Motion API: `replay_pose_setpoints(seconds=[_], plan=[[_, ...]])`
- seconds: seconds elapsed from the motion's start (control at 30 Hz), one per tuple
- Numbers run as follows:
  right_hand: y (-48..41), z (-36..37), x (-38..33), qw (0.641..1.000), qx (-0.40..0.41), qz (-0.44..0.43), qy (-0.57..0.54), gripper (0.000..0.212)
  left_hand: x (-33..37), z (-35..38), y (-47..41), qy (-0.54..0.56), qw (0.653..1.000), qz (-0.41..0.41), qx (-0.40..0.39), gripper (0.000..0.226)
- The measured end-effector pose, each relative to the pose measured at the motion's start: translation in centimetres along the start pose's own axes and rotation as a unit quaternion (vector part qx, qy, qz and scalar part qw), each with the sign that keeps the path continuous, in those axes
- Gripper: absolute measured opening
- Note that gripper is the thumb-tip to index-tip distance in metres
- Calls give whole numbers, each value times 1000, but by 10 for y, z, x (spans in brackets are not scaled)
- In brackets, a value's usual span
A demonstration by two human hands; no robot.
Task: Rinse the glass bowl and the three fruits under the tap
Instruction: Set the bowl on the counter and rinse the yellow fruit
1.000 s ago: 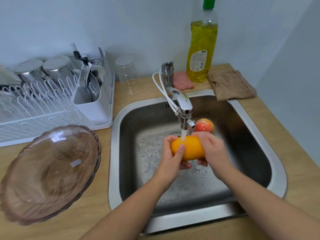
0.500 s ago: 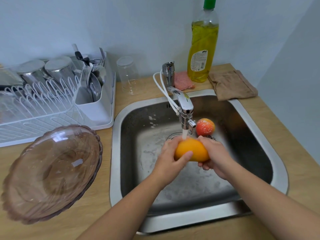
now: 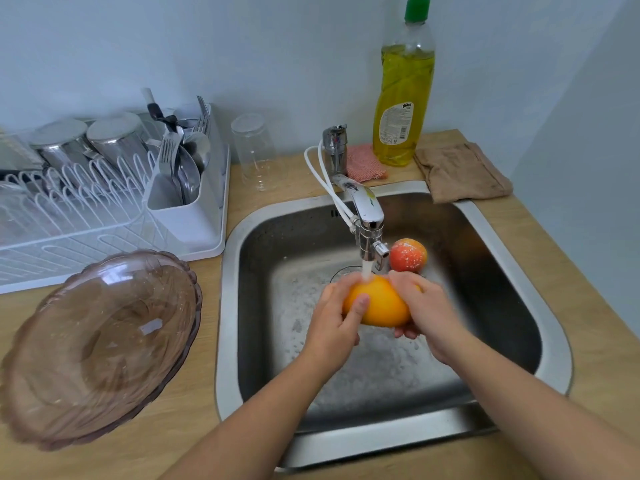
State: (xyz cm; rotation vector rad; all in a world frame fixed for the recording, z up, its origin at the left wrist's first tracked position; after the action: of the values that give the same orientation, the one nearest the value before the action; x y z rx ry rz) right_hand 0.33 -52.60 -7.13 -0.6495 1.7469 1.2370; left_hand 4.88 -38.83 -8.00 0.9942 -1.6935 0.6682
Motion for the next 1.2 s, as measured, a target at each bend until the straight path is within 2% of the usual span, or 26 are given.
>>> replay_pose_setpoints(seconds=[0.03, 0.1, 0.17, 0.23, 0.3, 0.37, 0.4, 0.43, 0.5, 0.57, 0.63, 0.73, 0.8, 0.9, 0.97, 1.03, 1.07, 1.13, 1.2], plan=[[5, 3, -7, 997, -7, -58, 52, 19, 0, -2, -2, 38, 999, -25, 12, 19], [13, 12, -13, 966, -9, -170, 196, 36, 1, -3, -7, 90, 993, -77, 16, 19], [14, 11, -15, 953, 20, -213, 214, 37, 0, -2, -9, 94, 990, -105, 1, 22], [9, 2, -14, 972, 57, -195, 116, 22, 5, 2, -7, 107, 991, -77, -19, 24], [-2, -4, -10, 991, 67, -115, 23, 16, 5, 3, -3, 39, 998, -41, -24, 32], [-10, -3, -2, 999, 39, -17, -14, 15, 3, 3, 1, -37, 999, -14, -30, 39], [-11, -2, -1, 1000, 22, -2, -5, 16, 3, 4, 2, -18, 999, -15, -28, 38], [-10, -1, -3, 1000, 10, -15, 15, 14, 3, 5, 4, 25, 999, -26, -24, 36], [-5, 1, -10, 991, -2, -100, 94, 14, 4, 6, 4, 131, 990, -56, -7, 26], [-3, 3, -12, 969, 3, -178, 169, 32, 4, 6, 2, 187, 978, -86, 6, 18], [-3, 0, -10, 970, 24, -193, 147, 36, 3, 9, 2, 206, 972, -114, 7, 15], [-7, -4, -11, 983, 76, -161, 54, 24, 0, 16, 4, 209, 970, -125, 17, 23], [-11, -1, -8, 989, 68, -127, 43, 19, -4, 13, 5, 193, 971, -134, 41, 23], [-8, 10, -5, 989, -23, -121, 82, 15, -13, 2, 6, 176, 971, -146, 64, 23], [-6, 14, -3, 969, -60, -143, 194, 27, -18, -7, 4, 148, 971, -167, 86, 26], [-4, 16, -1, 935, -50, -167, 308, 37, -23, -12, -3, 70, 976, -190, 76, 31], [-4, 17, 0, 932, -30, -173, 316, 35, -23, -13, -7, 16, 980, -187, 60, 32], [-6, 13, 2, 963, 12, -137, 230, 31, -17, -14, -16, -74, 989, -128, 26, 32], [-9, 10, 14, 996, 17, 1, 90, 31, -7, -10, -18, -155, 987, -49, -11, 34]])
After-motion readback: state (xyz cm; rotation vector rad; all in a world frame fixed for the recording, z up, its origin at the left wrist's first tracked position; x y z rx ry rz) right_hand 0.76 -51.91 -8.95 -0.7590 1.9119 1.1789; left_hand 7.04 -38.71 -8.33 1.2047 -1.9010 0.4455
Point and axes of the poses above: each hand's wrist, its own y-axis away from the middle knuckle, its own z-axis out of the palm, x = y × z, the point moved 7 cm from there along -y, towards the middle knuckle, and after that the axes turned 3 degrees about z, right-handed, at the moved point
